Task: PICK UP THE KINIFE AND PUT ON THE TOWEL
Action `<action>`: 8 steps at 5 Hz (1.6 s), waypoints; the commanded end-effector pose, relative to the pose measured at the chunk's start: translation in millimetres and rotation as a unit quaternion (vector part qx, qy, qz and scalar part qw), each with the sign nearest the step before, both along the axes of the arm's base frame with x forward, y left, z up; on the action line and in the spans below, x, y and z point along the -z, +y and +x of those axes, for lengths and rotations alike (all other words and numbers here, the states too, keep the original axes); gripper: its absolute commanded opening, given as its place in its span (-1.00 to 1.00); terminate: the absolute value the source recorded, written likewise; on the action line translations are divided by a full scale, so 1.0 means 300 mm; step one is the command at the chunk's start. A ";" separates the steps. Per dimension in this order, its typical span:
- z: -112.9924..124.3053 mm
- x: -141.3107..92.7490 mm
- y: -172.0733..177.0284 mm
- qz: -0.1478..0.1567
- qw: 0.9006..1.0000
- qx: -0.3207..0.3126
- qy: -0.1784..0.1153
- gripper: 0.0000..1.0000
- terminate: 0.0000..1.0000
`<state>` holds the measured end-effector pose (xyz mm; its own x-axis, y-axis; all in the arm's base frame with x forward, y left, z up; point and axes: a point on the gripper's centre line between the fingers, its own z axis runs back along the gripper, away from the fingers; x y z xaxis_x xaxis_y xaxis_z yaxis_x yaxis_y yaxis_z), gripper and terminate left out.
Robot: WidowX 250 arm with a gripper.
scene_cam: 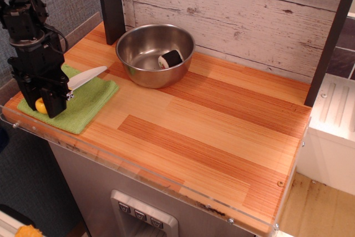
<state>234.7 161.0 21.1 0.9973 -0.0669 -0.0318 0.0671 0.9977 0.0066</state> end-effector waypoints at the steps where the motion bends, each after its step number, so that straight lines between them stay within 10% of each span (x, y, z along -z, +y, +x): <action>1: -0.022 -0.112 -0.007 0.021 0.999 -0.001 -0.040 1.00 -1.00; 3: -0.079 -0.315 -0.109 0.013 0.993 -0.008 -0.117 1.00 -1.00; 7: -0.049 -0.308 -0.271 0.006 0.994 0.032 -0.105 1.00 -1.00; 8: -0.049 -0.308 -0.271 0.006 0.994 0.032 -0.105 1.00 1.00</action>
